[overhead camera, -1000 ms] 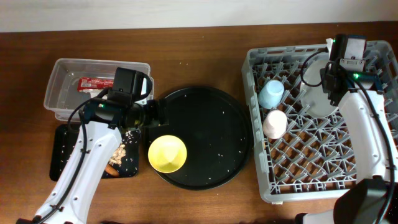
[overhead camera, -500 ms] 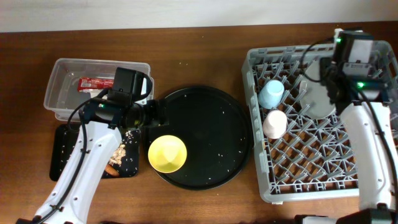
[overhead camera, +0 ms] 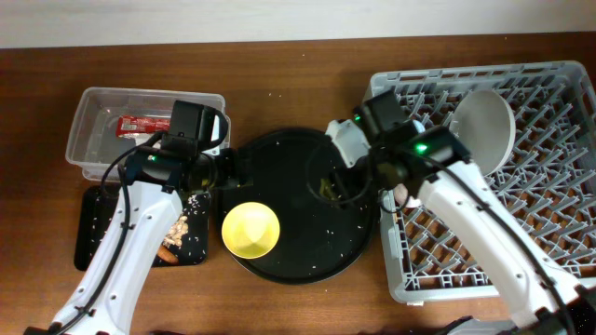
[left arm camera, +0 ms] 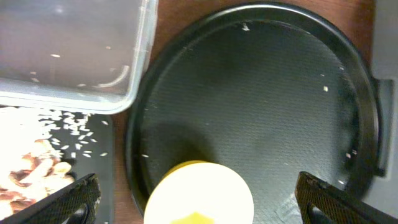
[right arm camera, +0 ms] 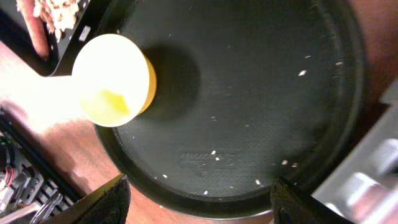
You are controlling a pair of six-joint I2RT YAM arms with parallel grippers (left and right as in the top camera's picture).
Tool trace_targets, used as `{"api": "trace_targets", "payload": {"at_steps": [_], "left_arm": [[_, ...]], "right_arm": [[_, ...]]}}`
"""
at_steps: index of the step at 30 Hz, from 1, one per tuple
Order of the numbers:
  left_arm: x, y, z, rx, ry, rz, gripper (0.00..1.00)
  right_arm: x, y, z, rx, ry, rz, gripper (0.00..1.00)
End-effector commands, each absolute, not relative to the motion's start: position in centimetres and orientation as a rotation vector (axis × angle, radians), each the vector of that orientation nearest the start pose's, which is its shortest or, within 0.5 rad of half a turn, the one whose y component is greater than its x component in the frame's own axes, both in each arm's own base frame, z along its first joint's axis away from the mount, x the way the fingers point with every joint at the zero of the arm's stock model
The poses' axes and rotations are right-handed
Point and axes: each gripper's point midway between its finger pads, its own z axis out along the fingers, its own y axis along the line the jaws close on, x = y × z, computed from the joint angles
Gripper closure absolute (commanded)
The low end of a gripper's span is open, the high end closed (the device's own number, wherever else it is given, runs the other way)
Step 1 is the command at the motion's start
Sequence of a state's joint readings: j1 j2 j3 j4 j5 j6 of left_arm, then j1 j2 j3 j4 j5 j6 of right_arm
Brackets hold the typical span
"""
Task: Sort waste into correct bins and load items into the dishwasher rack
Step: 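Reach right gripper to the yellow bowl on the round tray and grasp, then carry the yellow bowl into the dish rack and release it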
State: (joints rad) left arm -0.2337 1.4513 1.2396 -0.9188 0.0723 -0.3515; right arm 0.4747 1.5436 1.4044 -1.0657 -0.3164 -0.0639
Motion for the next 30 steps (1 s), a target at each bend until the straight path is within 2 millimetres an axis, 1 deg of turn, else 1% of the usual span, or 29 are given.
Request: {"api": "trace_targets", "payload": {"at_steps": [1,3,4,5,6,8,9,11,12,13,14,15,16,17,18,21,22,25,30], "left_arm": [[34.0,-5.7,16.9,-0.206,2.664,-0.069,0.01],[34.1,-3.8,17.7,-0.264,2.634,-0.01,0.01],[34.1,-2.3,18.9,-0.251,2.598,0.013,0.01],[34.2,-1.5,19.7,-0.23,2.579,0.034,0.01],[34.1,-0.3,20.8,-0.194,2.548,0.078,0.01],[33.6,1.8,22.4,-0.14,2.502,0.177,0.01],[33.4,2.1,22.9,-0.146,2.487,0.18,0.01],[33.4,2.1,23.0,-0.146,2.487,0.18,0.01],[33.4,2.1,23.0,-0.146,2.487,0.18,0.01],[33.4,2.1,23.0,-0.146,2.487,0.18,0.01],[33.4,2.1,23.0,-0.146,2.487,0.18,0.01],[33.4,2.1,23.0,-0.146,2.487,0.18,0.01],[33.4,2.1,23.0,-0.146,2.487,0.18,0.01],[33.4,2.1,23.0,-0.146,2.487,0.18,0.01],[33.4,2.1,23.0,-0.146,2.487,0.18,0.01],[33.4,2.1,23.0,-0.146,2.487,0.18,0.01],[33.4,2.1,23.0,-0.146,2.487,0.18,0.01],[33.4,2.1,23.0,-0.146,2.487,0.18,0.01],[33.4,2.1,23.0,-0.146,2.487,0.18,0.01]], "right_arm": [[27.0,23.6,16.2,-0.925,2.716,0.578,0.28],[25.7,25.7,14.9,-1.028,2.716,0.586,0.28],[24.9,27.5,14.2,-1.102,2.697,0.594,0.28],[24.4,28.6,13.8,-1.146,2.68,0.6,0.28],[23.7,30.1,13.2,-1.205,2.651,0.61,0.27],[22.7,33.7,12.1,-1.306,2.562,0.64,0.27],[22.4,35.4,11.6,-1.344,2.515,0.657,0.27],[21.8,38.6,10.8,-1.403,2.414,0.695,0.27],[21.3,40.2,10.1,-1.437,2.37,0.711,0.27],[20.9,41.1,9.2,-1.465,2.351,0.71,0.27],[20.8,41.4,8.5,-1.478,2.349,0.689,0.28],[21.3,41.4,7.1,-1.475,2.358,0.613,0.28],[21.5,41.5,6.3,-1.474,2.363,0.587,0.32],[21.6,41.4,5.6,-1.478,2.375,0.576,0.33],[21.4,41.3,4.9,-1.486,2.395,0.568,0.39],[21.3,41.1,4.6,-1.49,2.406,0.562,0.5],[21.2,41.0,4.5,-1.493,2.413,0.557,0.56],[20.6,40.0,4.0,-1.513,2.462,0.532,0.56],[20.3,39.4,3.8,-1.523,2.488,0.518,0.57]]}}
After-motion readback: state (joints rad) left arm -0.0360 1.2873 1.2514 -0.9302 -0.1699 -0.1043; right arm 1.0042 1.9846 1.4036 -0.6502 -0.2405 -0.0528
